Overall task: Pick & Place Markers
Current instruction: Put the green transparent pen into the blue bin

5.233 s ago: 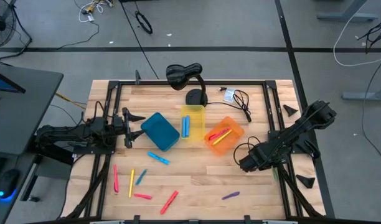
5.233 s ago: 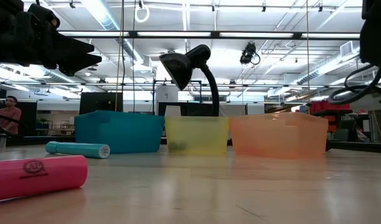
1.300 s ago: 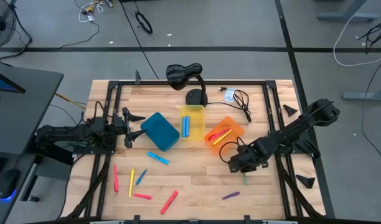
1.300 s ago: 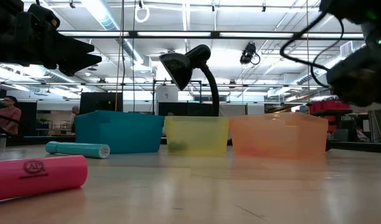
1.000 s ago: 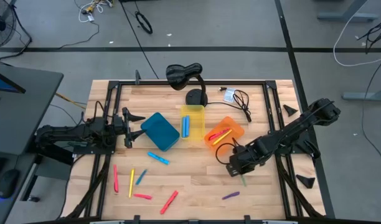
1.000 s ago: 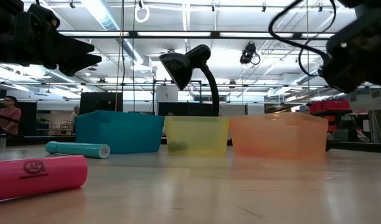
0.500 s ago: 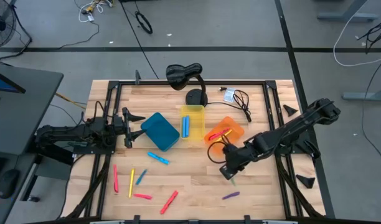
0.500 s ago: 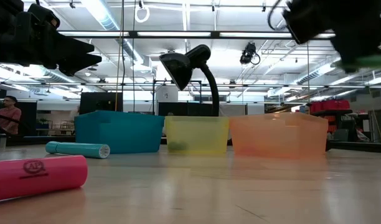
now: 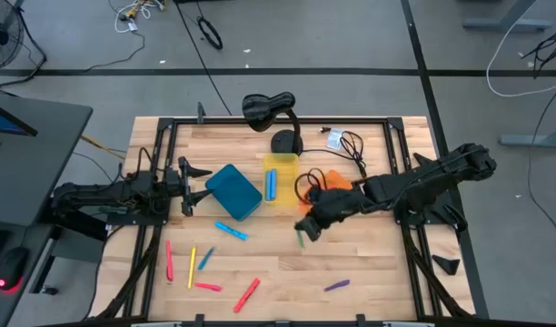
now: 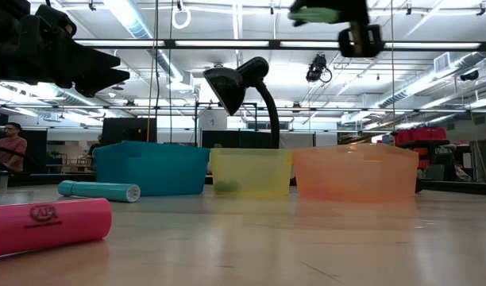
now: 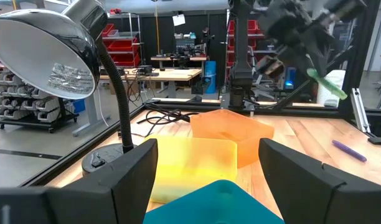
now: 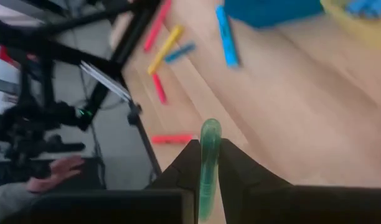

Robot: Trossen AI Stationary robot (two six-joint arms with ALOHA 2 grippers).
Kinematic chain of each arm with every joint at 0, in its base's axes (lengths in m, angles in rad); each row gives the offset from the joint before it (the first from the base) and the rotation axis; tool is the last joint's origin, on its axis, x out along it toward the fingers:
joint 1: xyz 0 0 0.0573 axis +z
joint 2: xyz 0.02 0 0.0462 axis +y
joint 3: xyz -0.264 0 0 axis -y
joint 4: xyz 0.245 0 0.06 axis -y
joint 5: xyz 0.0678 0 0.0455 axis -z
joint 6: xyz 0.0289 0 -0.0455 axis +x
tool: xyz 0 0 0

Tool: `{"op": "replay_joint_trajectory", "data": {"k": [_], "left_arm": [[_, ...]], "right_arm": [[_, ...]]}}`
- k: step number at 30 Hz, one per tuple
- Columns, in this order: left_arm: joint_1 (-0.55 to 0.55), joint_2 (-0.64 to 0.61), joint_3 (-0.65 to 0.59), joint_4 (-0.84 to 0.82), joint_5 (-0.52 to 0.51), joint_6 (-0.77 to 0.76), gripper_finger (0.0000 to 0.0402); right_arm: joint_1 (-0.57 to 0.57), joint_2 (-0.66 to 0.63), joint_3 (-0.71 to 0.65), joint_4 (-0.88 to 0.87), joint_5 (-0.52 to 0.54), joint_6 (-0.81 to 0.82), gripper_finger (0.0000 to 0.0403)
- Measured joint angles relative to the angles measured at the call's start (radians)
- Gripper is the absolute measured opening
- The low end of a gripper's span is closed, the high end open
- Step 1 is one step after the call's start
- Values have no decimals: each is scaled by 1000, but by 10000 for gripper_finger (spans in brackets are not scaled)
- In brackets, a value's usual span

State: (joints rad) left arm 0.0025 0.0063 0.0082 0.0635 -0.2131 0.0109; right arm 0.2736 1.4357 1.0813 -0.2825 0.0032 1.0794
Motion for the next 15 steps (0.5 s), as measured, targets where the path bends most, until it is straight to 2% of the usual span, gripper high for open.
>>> {"op": "replay_joint_trajectory", "data": {"k": [6,10,15], "left_arm": [[0,0,0,0,0,12,286],[0,0,0,1,-12,157,286],[0,0,0,1,-13,183,286]], "right_arm": [[-53,0,0,84,0,-45,36],[-82,0,0,122,0,-58,36],[-110,0,0,195,1,-117,36]]}}
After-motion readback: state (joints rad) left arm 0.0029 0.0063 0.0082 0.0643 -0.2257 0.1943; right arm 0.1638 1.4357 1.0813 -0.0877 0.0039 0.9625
